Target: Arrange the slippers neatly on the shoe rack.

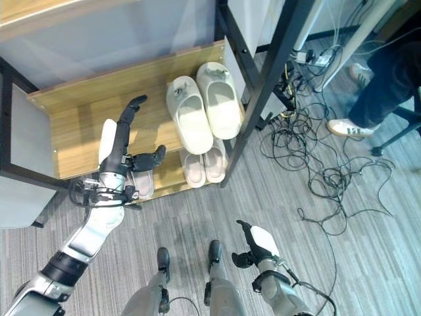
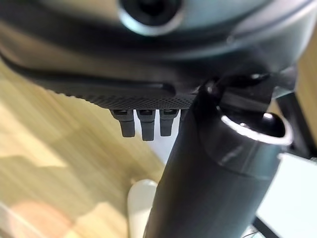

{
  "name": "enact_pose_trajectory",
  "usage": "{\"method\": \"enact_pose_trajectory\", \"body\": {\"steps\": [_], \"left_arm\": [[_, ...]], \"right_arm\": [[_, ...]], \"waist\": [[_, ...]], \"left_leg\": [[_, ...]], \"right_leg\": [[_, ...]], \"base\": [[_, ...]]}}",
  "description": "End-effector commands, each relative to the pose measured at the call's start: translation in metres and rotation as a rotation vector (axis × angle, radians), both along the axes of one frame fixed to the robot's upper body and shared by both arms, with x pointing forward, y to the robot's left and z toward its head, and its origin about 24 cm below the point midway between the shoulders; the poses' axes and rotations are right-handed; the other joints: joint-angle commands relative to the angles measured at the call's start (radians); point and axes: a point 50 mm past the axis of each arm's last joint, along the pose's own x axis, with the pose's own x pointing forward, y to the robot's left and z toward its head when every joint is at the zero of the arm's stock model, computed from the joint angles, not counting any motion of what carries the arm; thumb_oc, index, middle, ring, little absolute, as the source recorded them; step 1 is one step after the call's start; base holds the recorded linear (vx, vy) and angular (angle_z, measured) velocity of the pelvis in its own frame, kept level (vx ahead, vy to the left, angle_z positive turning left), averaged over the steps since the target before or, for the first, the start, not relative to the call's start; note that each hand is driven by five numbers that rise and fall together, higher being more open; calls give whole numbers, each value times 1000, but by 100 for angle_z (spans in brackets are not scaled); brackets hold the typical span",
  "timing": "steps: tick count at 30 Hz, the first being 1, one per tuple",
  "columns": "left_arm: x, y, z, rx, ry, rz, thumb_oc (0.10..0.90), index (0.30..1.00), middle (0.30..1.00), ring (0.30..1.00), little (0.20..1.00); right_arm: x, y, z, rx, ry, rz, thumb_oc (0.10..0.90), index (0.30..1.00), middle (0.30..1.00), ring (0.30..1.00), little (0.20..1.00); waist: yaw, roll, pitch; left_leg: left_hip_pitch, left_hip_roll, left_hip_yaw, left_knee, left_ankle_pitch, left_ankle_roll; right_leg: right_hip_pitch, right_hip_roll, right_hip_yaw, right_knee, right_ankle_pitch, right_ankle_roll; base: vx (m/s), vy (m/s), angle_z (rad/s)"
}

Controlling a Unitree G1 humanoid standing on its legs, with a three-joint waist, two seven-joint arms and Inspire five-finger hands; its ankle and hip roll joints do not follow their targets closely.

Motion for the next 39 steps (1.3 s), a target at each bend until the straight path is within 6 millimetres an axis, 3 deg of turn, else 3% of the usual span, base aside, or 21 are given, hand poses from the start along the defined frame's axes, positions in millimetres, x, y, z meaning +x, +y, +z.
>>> {"method": "enact_pose_trajectory", "body": {"steps": [1,2,8,11,13,18,23,32,39], "left_arm": [[-6,-6,30,-77,-153,-123,800,900,900,900,900],[-14,-9,25,-167,-94,-212,800,900,900,900,900],[-37,-7,10,-172,24,-391,800,900,900,900,900],[-49,-8,-7,-214,159,-509,800,900,900,900,900],[-57,-8,-25,-202,273,-562,800,900,900,900,900],[-66,-20,-46,-127,396,-649,800,900,900,900,900],[-64,-43,-59,-66,447,-712,800,900,900,900,900],[-47,-88,-61,5,419,-770,800,900,900,900,900],[-31,-107,-54,24,368,-738,800,900,900,900,900]], "right_arm": [[-10,2,2,34,-20,9,800,900,900,900,900],[-10,1,1,38,-14,-1,800,900,900,900,900],[-14,-1,-4,46,26,-17,800,900,900,900,900],[-18,1,-10,47,65,-12,800,900,900,900,900],[-21,3,-13,52,88,-6,800,900,900,900,900],[-28,7,-22,66,137,-10,800,900,900,900,900],[-25,16,-23,76,133,16,800,900,900,900,900],[-21,13,-14,55,93,46,800,900,900,900,900],[-20,9,-11,32,85,48,800,900,900,900,900]], "waist": [[-3,-40,-100],[5,-37,-102],[15,-31,-113],[21,-32,-130],[26,-34,-147],[25,-38,-169],[11,-41,-171],[-28,-46,-157],[-46,-50,-135]], "left_leg": [[-17,-32,10,1,-55,-4],[-10,-33,4,1,-55,-3],[26,-38,-6,1,-64,-1],[45,-40,-9,1,-68,0],[66,-41,-11,1,-75,1],[91,-44,-19,2,-88,3],[96,-47,-15,2,-96,10],[71,-46,1,1,-99,16],[46,-44,15,1,-98,17]], "right_leg": [[-39,-6,30,99,-166,29],[-31,-7,24,110,-174,26],[11,-10,6,117,-185,26],[39,-10,1,107,-187,28],[62,-9,-4,100,-190,30],[94,-10,-7,89,-195,33],[91,-9,-1,90,-193,34],[51,-5,31,87,-177,39],[18,-8,45,89,-167,43]], "base": [[11,-10,4],[13,-14,5],[24,1,15],[44,-6,9],[63,-4,9],[47,-7,3],[0,0,0],[-11,5,-3],[-21,6,-11]]}}
